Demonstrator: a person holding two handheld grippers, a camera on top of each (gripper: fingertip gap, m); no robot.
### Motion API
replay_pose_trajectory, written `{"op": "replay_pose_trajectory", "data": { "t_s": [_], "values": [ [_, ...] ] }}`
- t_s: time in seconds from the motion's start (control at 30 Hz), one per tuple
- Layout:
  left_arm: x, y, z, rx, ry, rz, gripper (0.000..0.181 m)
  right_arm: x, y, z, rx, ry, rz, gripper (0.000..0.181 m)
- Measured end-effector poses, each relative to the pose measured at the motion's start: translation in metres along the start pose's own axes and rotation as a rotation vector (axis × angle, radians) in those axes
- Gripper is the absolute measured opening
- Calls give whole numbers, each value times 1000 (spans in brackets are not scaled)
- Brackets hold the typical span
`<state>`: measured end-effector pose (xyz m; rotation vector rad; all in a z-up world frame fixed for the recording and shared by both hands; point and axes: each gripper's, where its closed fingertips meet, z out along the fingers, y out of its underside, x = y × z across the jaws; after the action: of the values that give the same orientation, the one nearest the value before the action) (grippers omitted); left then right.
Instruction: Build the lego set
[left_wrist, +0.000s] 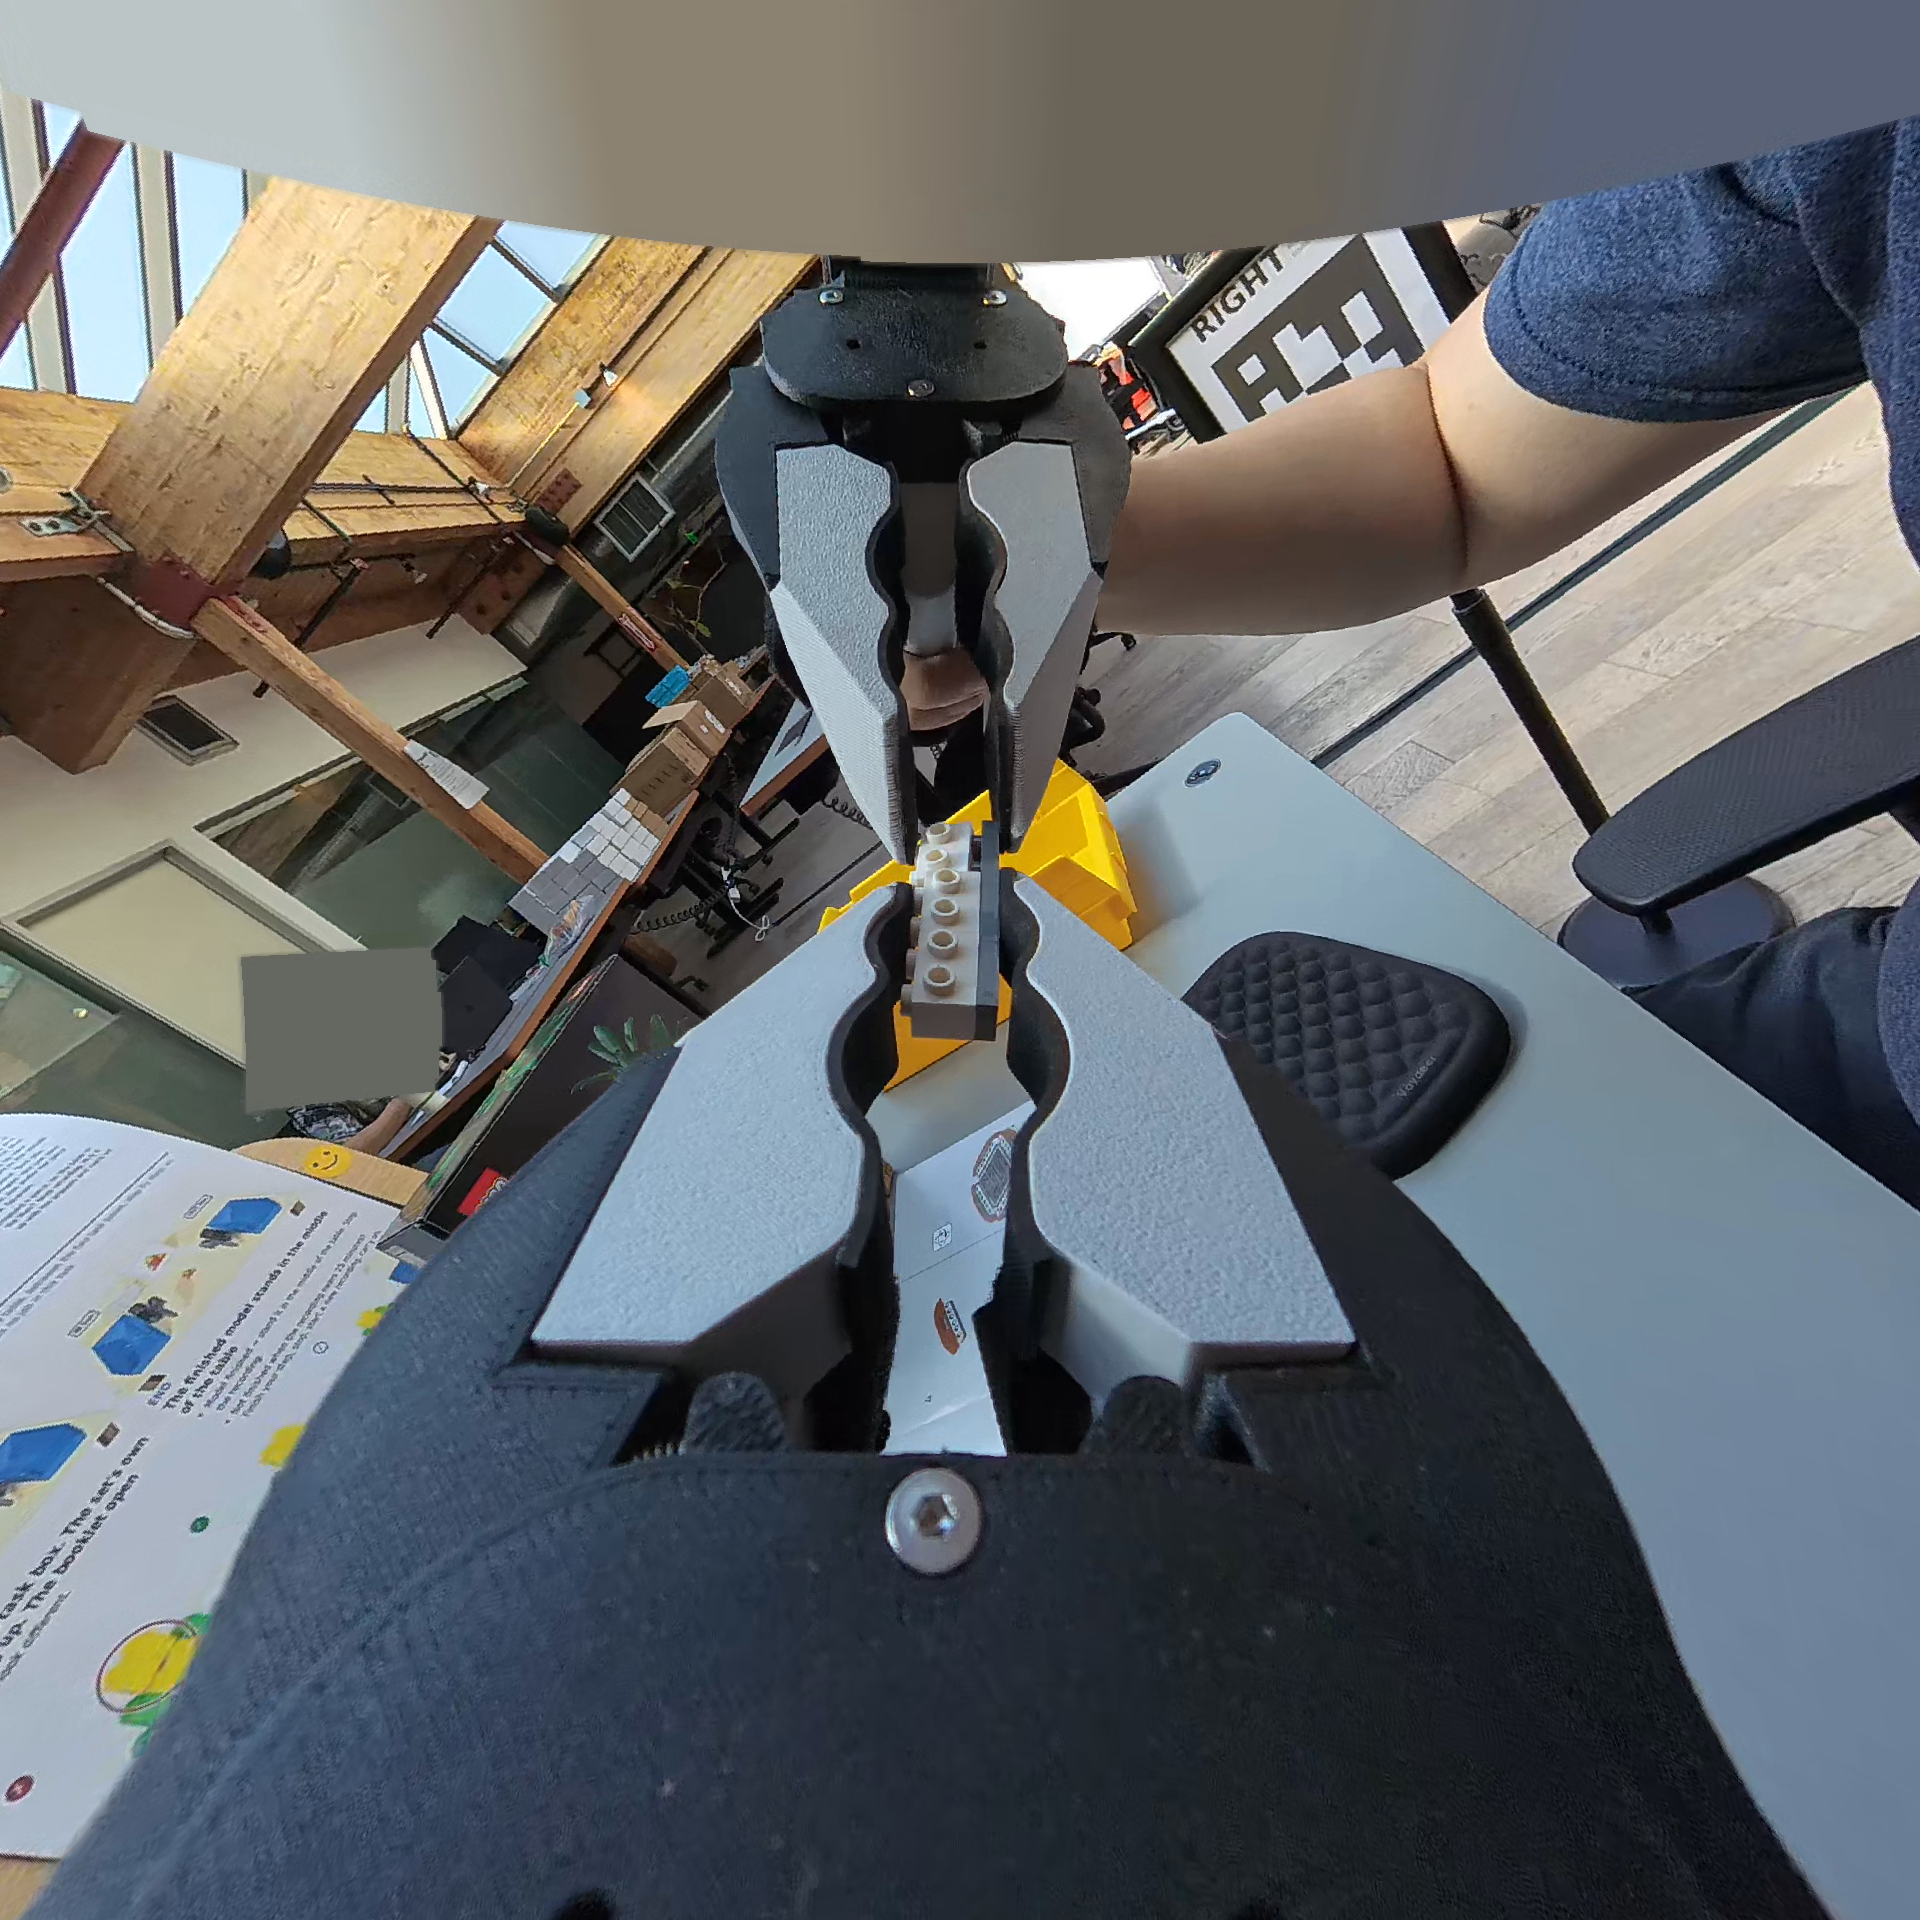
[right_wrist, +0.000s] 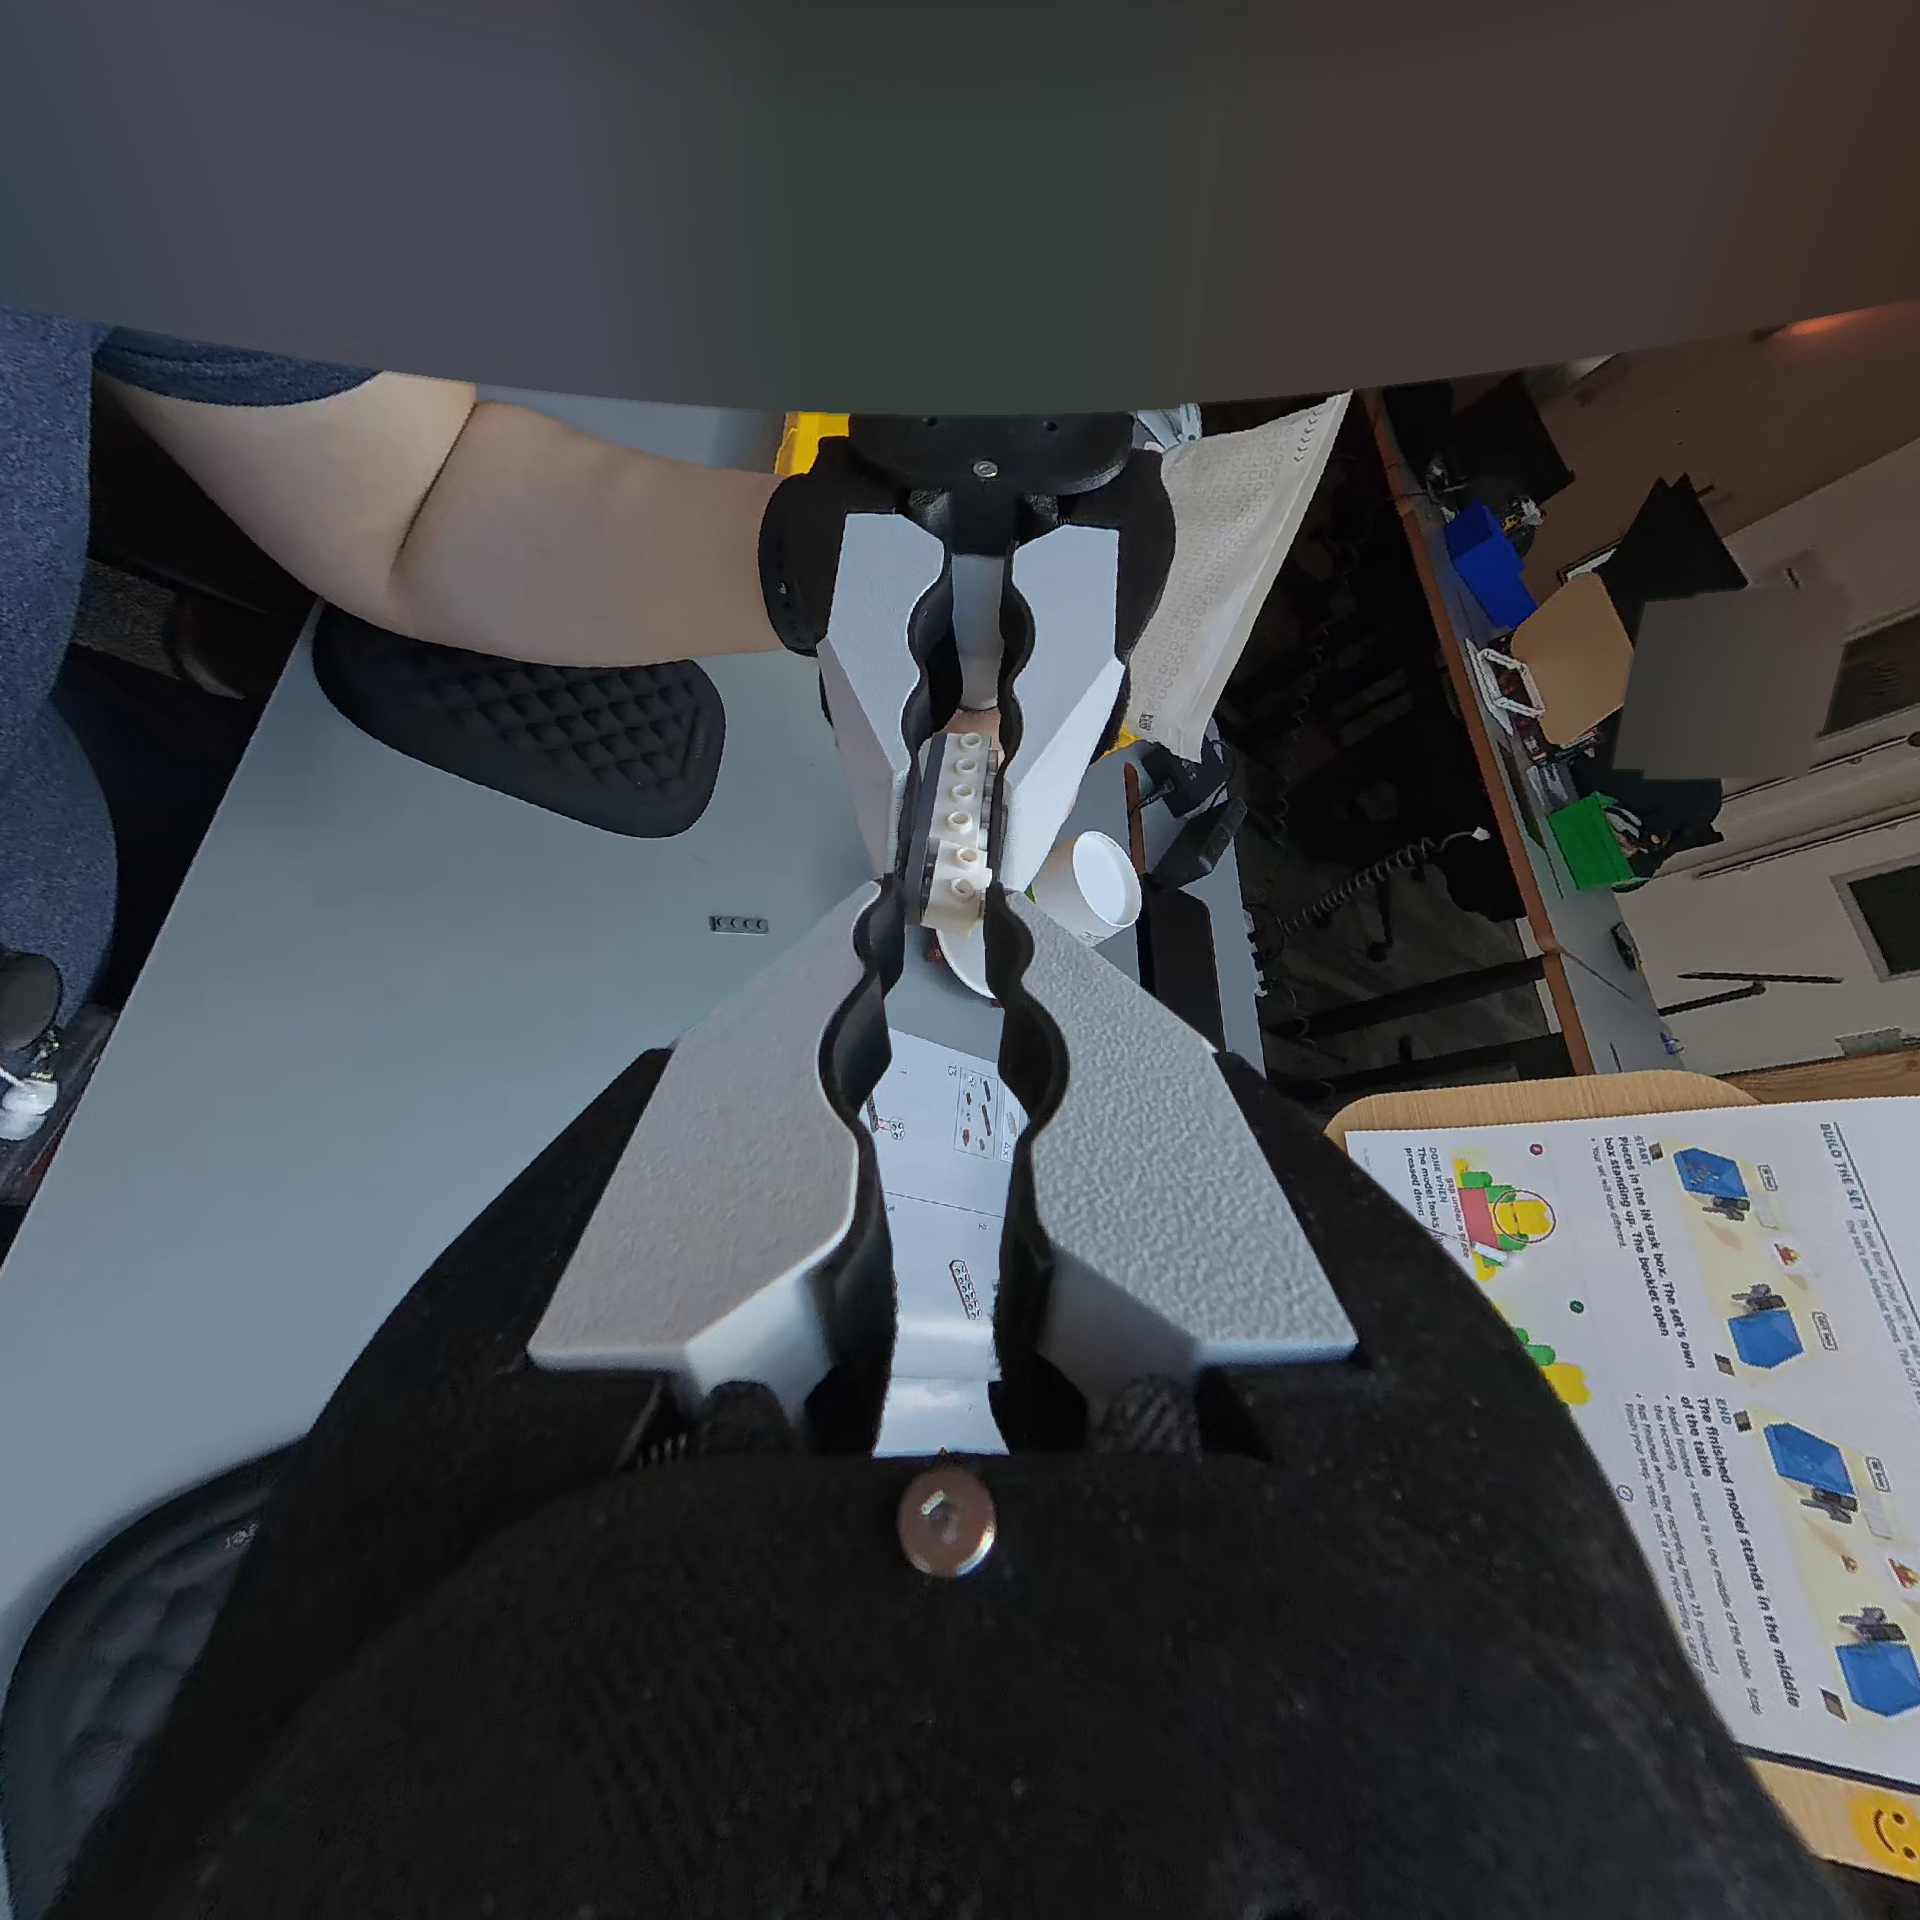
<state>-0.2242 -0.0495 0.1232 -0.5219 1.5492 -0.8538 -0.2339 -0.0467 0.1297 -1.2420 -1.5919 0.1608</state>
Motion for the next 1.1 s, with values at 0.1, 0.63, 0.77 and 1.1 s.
{"op": "replay_pose_trajectory", "data": {
  "t_s": [0.1, 0.63, 0.77, 1.1],
  "values": [
    [2, 0, 1, 1, 14, -11, 13, -2, 1, -1, -5, -9, 4, 14],
    [-1, 13, 4, -99, -25, 46, 13, 2, 13, 7, -62, 64, 2, 15],
    [0, 9, 4, -84, -13, 35, 13, 0, 9, 6, -57, 82, -25, 14],
    [6, 15, 7, -108, 24, 27, 13, -4, 15, 6, -92, 108, -85, 12]
  ]
}}
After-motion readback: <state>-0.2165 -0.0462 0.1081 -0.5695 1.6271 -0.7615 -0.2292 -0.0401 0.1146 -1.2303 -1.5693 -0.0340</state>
